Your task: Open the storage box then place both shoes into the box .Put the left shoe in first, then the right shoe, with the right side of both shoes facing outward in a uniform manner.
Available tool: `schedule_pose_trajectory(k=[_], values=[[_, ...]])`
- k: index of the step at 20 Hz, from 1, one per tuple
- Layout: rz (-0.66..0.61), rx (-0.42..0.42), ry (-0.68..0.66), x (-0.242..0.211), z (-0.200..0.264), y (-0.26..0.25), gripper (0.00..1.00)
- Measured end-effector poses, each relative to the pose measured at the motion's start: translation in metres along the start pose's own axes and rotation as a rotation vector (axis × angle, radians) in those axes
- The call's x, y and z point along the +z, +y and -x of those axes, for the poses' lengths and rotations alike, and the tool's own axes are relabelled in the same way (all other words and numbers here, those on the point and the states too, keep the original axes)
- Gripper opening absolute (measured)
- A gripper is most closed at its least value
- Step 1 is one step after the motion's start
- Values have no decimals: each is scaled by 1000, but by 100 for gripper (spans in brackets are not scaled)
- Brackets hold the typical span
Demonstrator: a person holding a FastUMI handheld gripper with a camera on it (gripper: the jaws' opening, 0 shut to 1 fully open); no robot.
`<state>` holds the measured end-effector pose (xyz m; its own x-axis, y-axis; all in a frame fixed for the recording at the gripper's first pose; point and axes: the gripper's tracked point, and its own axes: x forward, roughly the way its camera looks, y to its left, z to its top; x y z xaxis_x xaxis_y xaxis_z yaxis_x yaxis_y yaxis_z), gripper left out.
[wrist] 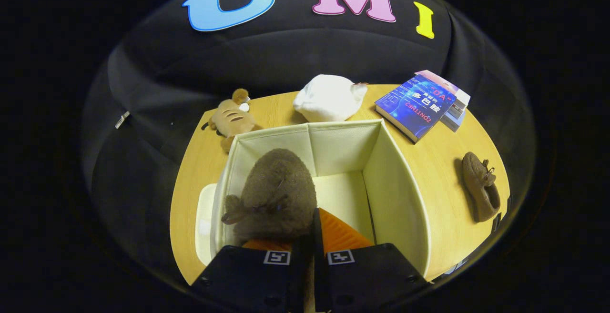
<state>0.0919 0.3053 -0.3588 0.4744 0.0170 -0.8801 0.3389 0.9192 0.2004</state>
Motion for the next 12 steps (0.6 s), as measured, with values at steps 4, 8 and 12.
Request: schedule_pose_trajectory(k=[4,8,12], values=[[-9,14,39,-10,-3,2,23],[3,33,96,-30,-10,2,59],[0,39,102,-29,-6,-3,87]])
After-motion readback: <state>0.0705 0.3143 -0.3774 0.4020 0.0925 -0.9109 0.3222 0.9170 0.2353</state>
